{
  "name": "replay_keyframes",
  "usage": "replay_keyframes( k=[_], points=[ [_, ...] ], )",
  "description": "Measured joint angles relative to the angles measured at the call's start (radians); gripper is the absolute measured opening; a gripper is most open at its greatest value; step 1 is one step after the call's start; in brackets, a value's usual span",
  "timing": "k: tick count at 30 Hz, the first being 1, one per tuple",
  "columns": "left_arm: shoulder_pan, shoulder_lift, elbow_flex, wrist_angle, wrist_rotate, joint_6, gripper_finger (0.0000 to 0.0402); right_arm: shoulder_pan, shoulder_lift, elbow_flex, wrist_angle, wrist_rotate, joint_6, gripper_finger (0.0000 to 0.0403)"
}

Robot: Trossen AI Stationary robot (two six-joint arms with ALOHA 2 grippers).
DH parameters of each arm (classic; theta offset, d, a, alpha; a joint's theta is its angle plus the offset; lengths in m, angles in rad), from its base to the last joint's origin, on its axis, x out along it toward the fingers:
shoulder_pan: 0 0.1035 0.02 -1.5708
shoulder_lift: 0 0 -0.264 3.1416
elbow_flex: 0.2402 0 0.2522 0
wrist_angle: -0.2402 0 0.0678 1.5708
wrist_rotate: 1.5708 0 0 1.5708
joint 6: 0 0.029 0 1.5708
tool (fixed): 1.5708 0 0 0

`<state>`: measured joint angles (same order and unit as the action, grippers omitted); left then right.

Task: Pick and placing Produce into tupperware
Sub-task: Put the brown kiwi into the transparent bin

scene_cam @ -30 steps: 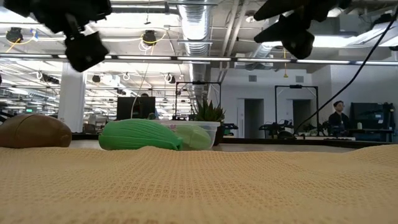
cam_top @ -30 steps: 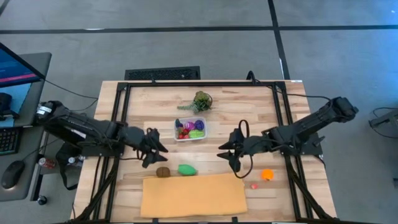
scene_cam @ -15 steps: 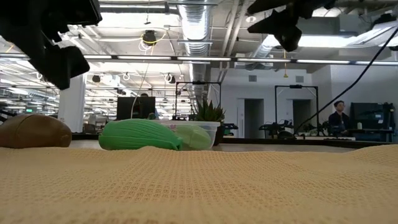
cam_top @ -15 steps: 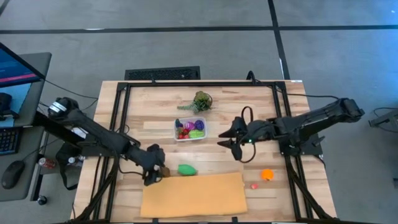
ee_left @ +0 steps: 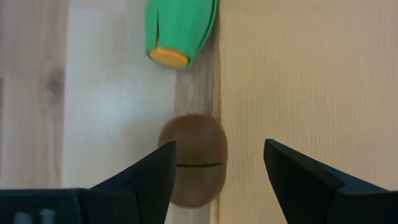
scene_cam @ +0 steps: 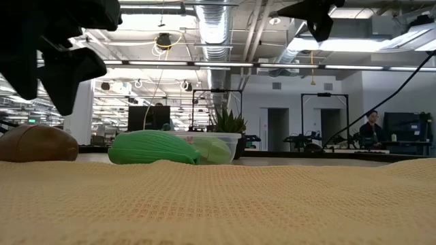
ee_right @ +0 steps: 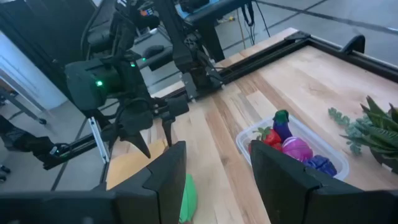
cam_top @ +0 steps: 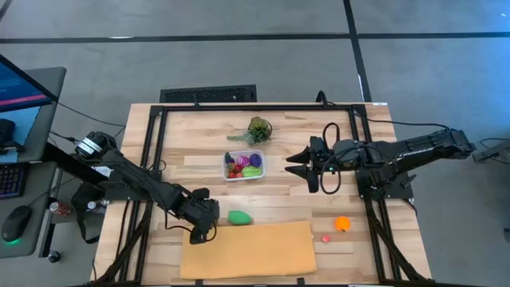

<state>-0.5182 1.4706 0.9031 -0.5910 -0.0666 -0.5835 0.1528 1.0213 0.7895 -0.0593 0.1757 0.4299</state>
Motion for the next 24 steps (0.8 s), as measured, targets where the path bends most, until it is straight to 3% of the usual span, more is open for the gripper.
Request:
replay_keyframes(
  k=[18,24],
  points=[
    [0.001,0.017,-0.004,-0.049,-0.003,-0.029,0.0233,0.002,-0.016,0.000,-0.044,0.000,-0.022,0.0185],
    [0.001,0.017,-0.004,-0.047,-0.014,-0.029,0.0255,0.002,-0.016,0.000,-0.049,0.000,-0.022,0.0200]
  ],
)
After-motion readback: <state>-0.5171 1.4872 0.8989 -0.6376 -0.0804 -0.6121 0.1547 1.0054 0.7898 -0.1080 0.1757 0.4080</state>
